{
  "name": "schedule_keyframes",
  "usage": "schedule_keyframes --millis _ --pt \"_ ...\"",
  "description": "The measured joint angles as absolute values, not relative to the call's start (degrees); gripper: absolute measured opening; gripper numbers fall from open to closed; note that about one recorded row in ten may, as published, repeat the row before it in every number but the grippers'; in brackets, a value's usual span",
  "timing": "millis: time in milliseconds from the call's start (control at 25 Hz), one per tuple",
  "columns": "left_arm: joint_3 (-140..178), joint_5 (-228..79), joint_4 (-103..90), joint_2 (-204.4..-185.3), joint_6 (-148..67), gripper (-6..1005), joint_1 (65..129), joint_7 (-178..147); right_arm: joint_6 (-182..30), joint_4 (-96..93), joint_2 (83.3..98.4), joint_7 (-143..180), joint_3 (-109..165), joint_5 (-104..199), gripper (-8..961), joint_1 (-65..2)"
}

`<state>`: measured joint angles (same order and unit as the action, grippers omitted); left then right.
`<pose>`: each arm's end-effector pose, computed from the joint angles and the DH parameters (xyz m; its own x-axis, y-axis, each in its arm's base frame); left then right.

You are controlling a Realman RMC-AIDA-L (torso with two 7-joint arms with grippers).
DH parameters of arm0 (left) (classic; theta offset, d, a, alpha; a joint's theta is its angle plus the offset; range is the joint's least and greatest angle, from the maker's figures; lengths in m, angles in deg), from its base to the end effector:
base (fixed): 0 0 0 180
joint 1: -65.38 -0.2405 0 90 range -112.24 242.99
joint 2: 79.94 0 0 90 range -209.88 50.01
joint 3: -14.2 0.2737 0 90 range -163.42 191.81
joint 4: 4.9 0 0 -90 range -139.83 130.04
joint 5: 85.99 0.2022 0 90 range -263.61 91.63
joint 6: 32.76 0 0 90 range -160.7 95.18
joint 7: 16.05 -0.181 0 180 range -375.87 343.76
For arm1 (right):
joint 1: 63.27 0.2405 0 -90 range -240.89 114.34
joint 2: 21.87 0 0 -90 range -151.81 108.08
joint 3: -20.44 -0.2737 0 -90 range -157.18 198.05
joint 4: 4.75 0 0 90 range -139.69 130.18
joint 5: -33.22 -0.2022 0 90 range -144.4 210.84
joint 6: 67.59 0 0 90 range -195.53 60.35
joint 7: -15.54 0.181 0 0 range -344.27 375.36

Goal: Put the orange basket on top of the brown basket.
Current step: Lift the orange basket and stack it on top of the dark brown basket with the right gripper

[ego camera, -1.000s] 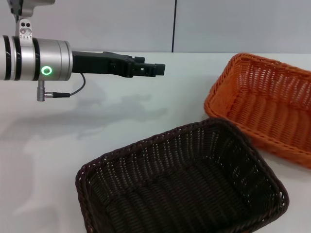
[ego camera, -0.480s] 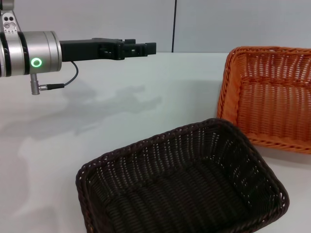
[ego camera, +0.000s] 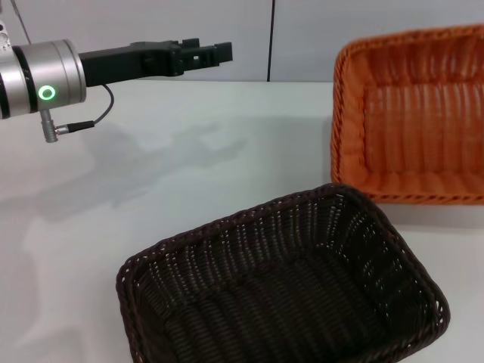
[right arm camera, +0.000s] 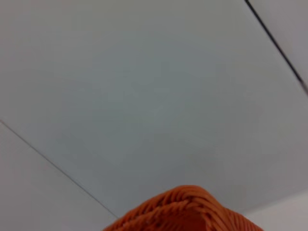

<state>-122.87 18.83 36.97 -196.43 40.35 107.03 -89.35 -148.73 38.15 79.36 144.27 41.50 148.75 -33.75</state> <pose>-0.1816 0.4505 0.0084 0.5886 0.4478 0.6731 0.6976 -0.7021 -0.1429 0.3363 0.4049 0.1790 0.1947 -0.5564 -0.8078 -0.9739 -0.2076 -0.0918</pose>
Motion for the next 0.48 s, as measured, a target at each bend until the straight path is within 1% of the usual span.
schedule_keyframes --millis 120,160,200,360,400,440,480 --pt "-122.84 17.38 36.95 -196.57 39.24 833 106.37 -90.14 -149.19 38.31 79.79 143.11 41.80 144.60 252 -33.99" --pt "-122.83 15.72 36.93 -196.76 38.64 833 105.76 -91.24 -150.11 38.60 80.43 142.15 41.70 141.27 252 -33.97" --pt "-122.83 15.72 36.93 -196.76 38.64 833 105.76 -91.24 -150.11 38.60 80.43 142.15 41.70 141.27 252 -33.97" --pt "-122.82 12.19 36.92 -197.02 37.11 833 104.52 -93.30 -154.49 40.74 81.80 140.42 41.99 132.88 252 -34.17" --pt "-122.82 12.09 36.91 -197.02 36.90 833 104.47 -93.38 -154.49 40.74 81.80 140.42 41.99 132.88 252 -34.17" --pt "-122.82 12.01 36.89 -197.02 36.69 833 104.40 -93.48 -156.34 42.25 82.53 140.36 41.83 130.84 252 -34.25" --pt "-122.82 11.91 36.89 -197.02 36.38 833 104.30 -93.60 -156.34 42.25 82.53 140.36 41.83 130.84 252 -34.25"
